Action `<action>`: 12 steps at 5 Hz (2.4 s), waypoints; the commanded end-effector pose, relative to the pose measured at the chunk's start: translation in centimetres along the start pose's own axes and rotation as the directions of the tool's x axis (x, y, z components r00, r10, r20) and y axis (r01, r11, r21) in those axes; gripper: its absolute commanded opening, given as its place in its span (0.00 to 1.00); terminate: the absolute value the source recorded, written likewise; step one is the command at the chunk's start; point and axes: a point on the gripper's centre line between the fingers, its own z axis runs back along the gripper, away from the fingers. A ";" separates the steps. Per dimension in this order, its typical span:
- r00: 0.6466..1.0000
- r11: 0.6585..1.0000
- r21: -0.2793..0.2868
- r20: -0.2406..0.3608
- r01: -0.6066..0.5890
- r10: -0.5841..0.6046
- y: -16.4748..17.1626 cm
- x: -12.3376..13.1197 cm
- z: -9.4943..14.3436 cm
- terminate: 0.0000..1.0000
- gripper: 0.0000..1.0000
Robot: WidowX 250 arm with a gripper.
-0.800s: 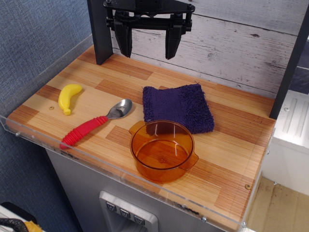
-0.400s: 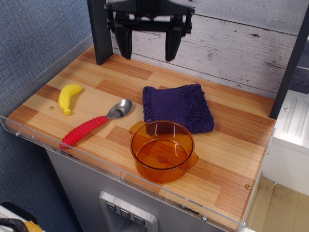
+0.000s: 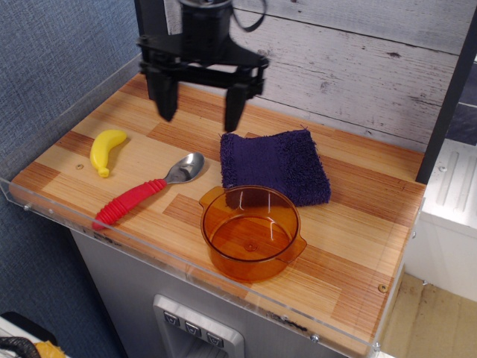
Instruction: Place the red spoon inside the orange pot
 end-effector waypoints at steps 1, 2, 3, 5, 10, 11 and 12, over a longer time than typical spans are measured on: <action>0.980 0.980 -0.003 0.011 0.201 -0.201 3.6 -1.2 -1.0 0.00 1.00; 0.967 0.966 -0.021 0.000 0.256 -0.256 4.3 -1.4 -2.7 0.00 1.00; 0.947 0.947 -0.013 0.017 0.321 -0.320 4.9 -1.8 -3.9 0.00 1.00; 0.905 0.904 -0.055 0.072 0.423 -0.419 5.4 -1.9 -7.6 0.00 1.00; 0.895 0.889 -0.107 0.059 0.445 -0.441 6.6 -1.7 -11.2 0.00 0.00; 0.896 0.890 -0.107 0.055 0.444 -0.441 7.0 -1.6 -11.1 0.00 0.00; 0.892 0.886 -0.103 0.055 0.453 -0.450 7.0 -1.6 -10.9 0.00 0.00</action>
